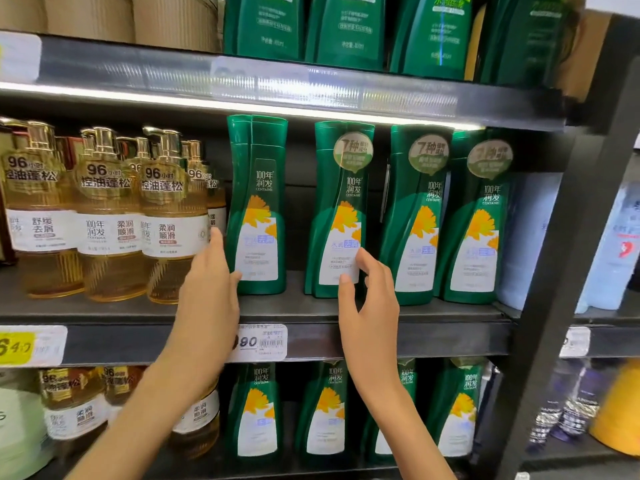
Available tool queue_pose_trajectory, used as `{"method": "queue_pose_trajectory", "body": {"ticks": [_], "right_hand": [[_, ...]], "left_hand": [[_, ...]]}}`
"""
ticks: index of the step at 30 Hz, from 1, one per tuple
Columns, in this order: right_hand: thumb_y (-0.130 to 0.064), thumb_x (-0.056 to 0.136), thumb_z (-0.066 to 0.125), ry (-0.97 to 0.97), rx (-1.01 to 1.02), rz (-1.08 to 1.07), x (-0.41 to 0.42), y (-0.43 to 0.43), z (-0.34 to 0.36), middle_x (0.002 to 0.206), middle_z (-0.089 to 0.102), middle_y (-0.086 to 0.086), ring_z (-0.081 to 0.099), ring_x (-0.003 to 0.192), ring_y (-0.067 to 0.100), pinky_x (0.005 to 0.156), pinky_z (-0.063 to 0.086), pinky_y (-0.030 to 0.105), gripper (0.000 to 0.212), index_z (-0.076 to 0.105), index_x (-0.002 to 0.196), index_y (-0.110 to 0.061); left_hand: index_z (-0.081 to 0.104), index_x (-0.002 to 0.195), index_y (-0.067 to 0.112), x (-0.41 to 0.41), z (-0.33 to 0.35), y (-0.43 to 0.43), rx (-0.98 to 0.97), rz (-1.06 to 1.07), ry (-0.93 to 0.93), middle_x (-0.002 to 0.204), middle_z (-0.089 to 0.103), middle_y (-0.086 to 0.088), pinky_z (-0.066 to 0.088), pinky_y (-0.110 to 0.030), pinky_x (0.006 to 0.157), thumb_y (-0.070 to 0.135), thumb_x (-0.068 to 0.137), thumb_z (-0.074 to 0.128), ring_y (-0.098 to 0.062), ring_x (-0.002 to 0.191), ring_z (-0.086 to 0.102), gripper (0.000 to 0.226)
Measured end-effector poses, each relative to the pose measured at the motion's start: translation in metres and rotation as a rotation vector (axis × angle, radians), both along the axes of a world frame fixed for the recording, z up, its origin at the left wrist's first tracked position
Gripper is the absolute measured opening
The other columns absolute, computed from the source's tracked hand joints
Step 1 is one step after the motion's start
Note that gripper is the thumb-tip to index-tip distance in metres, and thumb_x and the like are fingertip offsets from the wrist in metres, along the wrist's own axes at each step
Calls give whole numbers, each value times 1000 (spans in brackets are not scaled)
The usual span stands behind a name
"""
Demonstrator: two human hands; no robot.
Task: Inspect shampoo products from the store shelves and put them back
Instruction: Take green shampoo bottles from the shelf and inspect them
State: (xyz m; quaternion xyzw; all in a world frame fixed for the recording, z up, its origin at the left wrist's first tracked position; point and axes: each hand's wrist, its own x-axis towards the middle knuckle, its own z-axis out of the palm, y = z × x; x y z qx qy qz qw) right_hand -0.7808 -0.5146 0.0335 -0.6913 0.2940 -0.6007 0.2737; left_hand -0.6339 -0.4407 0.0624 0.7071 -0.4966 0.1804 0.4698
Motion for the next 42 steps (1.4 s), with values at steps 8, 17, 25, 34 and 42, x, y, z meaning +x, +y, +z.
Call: {"method": "queue_pose_trajectory", "body": {"ticks": [8, 17, 25, 34, 42], "right_hand": [[-23, 97, 47, -48, -92, -92, -31, 3, 13, 128, 47, -15, 39, 120, -7, 96, 25, -1, 35, 47, 133, -22], [-24, 97, 49, -99, -15, -177, -61, -16, 20, 127, 46, -11, 40, 107, -11, 91, 32, 5, 40, 45, 136, -19], [-23, 97, 50, -83, 24, -167, -61, -19, 16, 125, 43, -12, 38, 101, -17, 86, 25, -6, 41, 43, 137, -18], [-24, 96, 50, -94, 15, -195, -66, -22, 9, 128, 41, -18, 35, 111, -12, 87, 24, -8, 42, 42, 138, -21], [-23, 96, 51, -82, 6, -196, -74, -17, 8, 128, 47, -9, 42, 117, -2, 89, 26, -6, 39, 46, 134, -17]], "left_hand": [[24, 143, 4, -61, 19, -53, 10, -201, 37, 141, 40, -13, 27, -23, 101, 21, 93, 52, -22, 130, 38, 59], [27, 135, 1, -48, 16, -77, 208, -402, 298, 129, 52, -18, 38, -30, 91, 18, 94, 52, -30, 118, 48, 51], [22, 139, 1, -36, 9, -76, 168, -393, 294, 132, 50, -17, 35, -27, 88, 19, 95, 48, -28, 118, 49, 53], [41, 138, 6, -37, 8, -34, 46, -254, 275, 132, 55, -11, 31, -17, 90, 11, 92, 53, -20, 119, 52, 47], [26, 142, 3, -122, 14, -64, 51, -372, 64, 144, 39, -12, 25, -21, 101, 26, 92, 54, -21, 133, 36, 62]]}}
